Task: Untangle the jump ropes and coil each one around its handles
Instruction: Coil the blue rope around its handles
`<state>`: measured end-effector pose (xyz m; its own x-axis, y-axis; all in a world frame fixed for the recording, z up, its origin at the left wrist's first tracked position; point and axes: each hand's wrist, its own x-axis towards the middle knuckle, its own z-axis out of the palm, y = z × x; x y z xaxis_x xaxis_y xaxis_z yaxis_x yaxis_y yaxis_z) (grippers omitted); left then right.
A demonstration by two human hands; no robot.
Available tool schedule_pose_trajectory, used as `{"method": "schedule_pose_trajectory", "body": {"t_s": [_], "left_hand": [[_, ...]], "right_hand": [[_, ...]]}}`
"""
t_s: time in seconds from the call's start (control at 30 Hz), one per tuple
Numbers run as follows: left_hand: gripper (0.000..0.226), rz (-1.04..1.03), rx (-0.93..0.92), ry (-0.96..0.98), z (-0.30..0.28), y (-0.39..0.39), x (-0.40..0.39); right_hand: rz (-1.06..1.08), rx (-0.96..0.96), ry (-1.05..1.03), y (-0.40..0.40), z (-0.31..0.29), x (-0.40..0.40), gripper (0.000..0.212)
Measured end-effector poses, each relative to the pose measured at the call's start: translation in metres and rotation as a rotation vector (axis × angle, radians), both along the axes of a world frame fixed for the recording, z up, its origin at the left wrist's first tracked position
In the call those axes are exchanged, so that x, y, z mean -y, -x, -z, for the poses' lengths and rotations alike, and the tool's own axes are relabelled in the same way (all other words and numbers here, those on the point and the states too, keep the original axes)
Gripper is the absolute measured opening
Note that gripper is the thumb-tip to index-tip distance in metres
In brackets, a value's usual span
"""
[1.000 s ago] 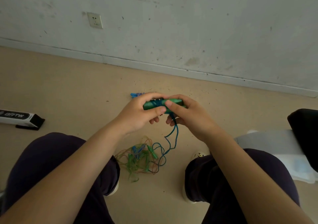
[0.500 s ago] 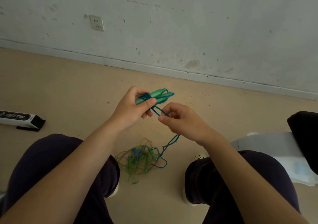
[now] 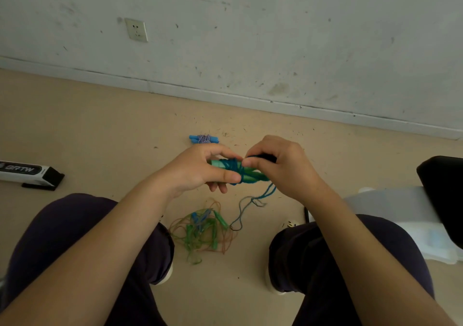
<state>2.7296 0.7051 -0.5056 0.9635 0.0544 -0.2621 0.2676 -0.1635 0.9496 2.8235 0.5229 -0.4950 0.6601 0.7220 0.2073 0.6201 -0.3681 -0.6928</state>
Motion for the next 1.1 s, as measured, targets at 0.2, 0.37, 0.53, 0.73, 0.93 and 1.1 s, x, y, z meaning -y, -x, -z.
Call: {"method": "schedule_pose_trajectory", "body": {"t_s": [0.2,0.37,0.53,0.73,0.93,1.1], "left_hand": [[0.036,0.077,0.03,-0.04,0.001,0.001,0.0],[0.024,0.03,0.071,-0.082,0.003,0.002,0.0],[0.031,0.001,0.152,-0.049,0.002,0.004,-0.002],[0.038,0.004,0.222,-0.008,-0.002,0.005,0.005],[0.022,-0.308,0.25,0.045,0.003,-0.003,0.002],[0.023,-0.535,0.253,0.028,0.007,-0.006,-0.005]], "right_hand": [[0.07,-0.103,-0.03,0.006,0.006,-0.005,0.01],[0.119,-0.215,-0.082,0.011,0.01,-0.013,0.023],[0.119,-0.311,-0.127,0.007,0.01,-0.014,0.038],[0.015,-0.766,-0.2,0.007,0.005,-0.01,0.048],[-0.049,-0.785,-0.162,0.012,0.009,-0.014,0.032],[-0.086,-0.626,-0.022,0.021,0.011,-0.017,0.01]]}}
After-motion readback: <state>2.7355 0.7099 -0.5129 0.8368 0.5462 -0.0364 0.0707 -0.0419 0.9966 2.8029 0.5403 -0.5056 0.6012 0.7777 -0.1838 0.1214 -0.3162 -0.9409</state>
